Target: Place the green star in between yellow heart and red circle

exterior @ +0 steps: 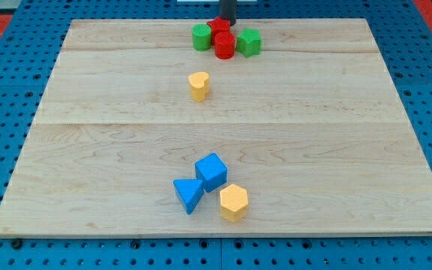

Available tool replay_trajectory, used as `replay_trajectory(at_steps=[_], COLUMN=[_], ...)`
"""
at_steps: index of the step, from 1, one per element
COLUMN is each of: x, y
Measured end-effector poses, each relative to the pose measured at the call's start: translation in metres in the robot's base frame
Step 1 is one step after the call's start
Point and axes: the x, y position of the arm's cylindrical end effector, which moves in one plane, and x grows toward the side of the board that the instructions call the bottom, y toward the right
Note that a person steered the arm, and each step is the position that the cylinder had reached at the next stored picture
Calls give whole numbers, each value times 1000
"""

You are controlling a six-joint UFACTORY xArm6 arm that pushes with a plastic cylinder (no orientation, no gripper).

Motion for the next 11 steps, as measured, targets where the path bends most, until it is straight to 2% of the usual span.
replay_trajectory(at_steps=[1,3,6,8,10,11], x=[4,20,92,108,113,130], y=[53,53,4,64,-25,-10])
